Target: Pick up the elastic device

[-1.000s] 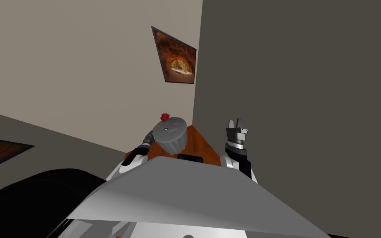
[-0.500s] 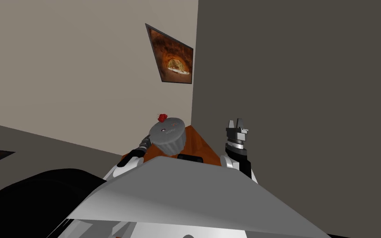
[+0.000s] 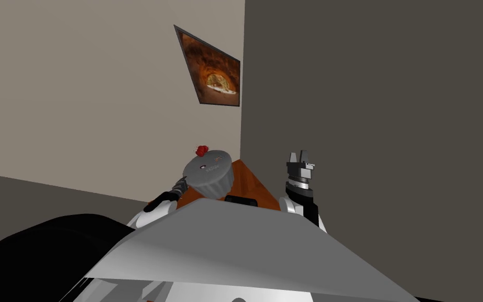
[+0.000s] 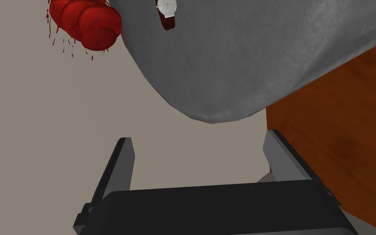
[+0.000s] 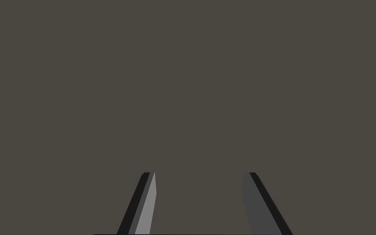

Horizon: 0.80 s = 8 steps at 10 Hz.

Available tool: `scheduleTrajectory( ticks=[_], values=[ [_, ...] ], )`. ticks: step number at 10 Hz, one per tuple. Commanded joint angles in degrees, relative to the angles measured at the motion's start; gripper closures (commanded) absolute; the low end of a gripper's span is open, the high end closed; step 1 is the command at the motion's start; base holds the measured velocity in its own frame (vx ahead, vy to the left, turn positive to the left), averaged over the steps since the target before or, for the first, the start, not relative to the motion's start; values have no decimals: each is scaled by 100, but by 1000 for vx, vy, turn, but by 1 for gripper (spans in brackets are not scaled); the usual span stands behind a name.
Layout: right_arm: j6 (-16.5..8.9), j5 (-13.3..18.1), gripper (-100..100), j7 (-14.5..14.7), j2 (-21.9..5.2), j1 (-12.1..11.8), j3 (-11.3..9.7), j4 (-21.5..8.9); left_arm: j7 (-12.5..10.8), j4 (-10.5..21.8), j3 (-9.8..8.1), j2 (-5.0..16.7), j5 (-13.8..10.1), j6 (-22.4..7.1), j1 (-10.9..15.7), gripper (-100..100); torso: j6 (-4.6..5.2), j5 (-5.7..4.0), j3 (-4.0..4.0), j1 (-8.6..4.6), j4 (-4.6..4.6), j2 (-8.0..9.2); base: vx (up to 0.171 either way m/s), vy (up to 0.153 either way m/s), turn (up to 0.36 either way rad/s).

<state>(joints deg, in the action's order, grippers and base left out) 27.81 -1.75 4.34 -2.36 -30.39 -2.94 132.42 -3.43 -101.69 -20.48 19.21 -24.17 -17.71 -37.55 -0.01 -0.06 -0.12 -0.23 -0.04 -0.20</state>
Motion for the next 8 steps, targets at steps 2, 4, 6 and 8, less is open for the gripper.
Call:
scheduleTrajectory(
  ticks=[2,4,6,8],
  values=[
    [0,0,0,0,0,0,0,0,-35,137,-98,66,-98,-346,25,-100,2,1,-1,0,0,-3,52,-55,-46],
    [0,0,0,0,0,0,0,0,-62,297,-165,154,-196,-566,55,-100,2,2,0,4,0,0,50,-50,-52],
    [0,0,0,0,0,0,0,0,-88,454,-228,245,-288,-778,91,-100,2,1,2,2,1,3,46,-55,-57],
    [0,0,0,0,0,0,0,0,-135,755,-344,438,-455,-1123,183,-100,2,2,-2,5,0,-4,80,-63,-112]
  ],
)
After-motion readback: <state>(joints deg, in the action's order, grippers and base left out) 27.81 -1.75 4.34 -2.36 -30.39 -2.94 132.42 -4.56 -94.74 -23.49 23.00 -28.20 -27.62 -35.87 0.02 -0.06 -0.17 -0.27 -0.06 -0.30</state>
